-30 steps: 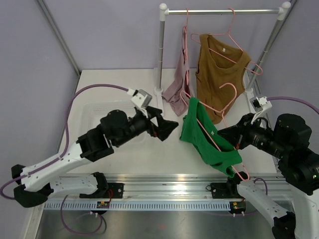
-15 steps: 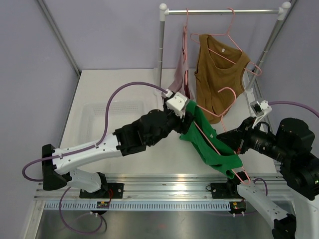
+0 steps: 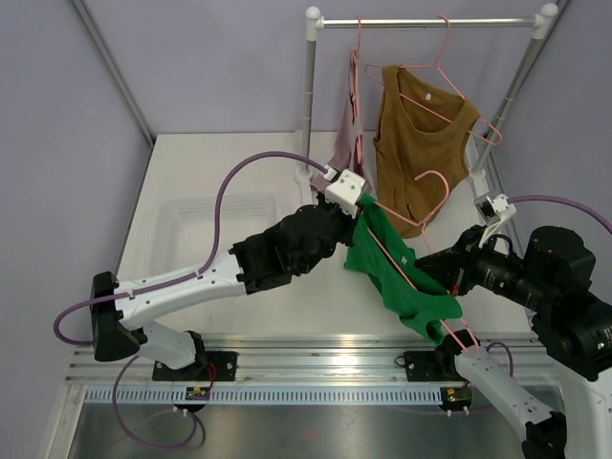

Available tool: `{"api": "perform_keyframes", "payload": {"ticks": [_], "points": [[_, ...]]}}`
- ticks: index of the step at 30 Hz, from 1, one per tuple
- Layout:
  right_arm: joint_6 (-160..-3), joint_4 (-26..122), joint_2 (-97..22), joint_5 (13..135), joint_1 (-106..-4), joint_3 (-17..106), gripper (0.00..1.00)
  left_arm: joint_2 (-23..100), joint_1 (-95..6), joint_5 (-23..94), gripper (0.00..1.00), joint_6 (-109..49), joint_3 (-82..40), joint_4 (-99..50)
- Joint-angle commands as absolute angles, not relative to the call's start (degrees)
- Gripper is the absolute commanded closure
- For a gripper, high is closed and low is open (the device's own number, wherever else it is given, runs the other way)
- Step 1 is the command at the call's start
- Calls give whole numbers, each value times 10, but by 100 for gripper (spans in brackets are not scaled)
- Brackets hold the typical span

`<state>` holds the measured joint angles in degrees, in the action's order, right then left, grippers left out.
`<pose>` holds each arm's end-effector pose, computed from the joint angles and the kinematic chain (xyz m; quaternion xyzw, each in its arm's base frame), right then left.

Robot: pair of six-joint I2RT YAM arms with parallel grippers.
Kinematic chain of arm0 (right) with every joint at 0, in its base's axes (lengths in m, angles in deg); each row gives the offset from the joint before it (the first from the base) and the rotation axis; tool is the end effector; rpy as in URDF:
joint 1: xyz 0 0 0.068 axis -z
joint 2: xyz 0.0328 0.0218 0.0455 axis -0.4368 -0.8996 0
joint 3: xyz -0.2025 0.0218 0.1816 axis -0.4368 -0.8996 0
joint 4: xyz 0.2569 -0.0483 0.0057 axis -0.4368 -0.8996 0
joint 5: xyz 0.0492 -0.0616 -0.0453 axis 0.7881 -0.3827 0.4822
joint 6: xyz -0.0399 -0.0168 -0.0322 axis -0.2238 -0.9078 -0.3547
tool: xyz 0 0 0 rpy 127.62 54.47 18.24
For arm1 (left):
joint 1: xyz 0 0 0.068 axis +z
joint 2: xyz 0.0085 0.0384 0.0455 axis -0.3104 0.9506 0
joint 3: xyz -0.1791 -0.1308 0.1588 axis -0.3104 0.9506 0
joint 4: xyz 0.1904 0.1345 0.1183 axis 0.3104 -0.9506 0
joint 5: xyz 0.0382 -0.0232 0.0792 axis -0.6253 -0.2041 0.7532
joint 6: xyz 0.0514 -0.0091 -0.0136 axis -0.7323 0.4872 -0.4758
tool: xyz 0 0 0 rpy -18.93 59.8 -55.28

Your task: Remove the tank top from the hanger

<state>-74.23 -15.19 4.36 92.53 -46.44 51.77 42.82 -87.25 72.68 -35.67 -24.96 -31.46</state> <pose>0.0415 0.0324 0.4559 -0.1745 0.7902 0.3451 0.4754 0.1319 -0.2983 0.4026 0.2428 0.7095 -0.2372 0.6176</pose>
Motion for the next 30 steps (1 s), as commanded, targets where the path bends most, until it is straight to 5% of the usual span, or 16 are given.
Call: {"api": "perform_keyframes", "payload": {"ticks": [1, 9, 20, 23, 30], "points": [[-756, -122, 52, 919, -467, 515, 100, 419, -857, 784, 100, -332, -276, -276], [-797, -140, 70, 956, -466, 505, 100, 382, -783, 917, 100, -186, -262, -383], [-827, -60, 117, 1032, -466, 478, 100, 331, -687, 737, 100, -135, -221, -419], [-772, 68, 162, 965, -466, 424, 100, 308, -688, 588, 100, -150, -181, -375], [-682, 659, 260, 773, -466, 142, 100, 301, -702, 246, 100, -189, -110, -289]]}}
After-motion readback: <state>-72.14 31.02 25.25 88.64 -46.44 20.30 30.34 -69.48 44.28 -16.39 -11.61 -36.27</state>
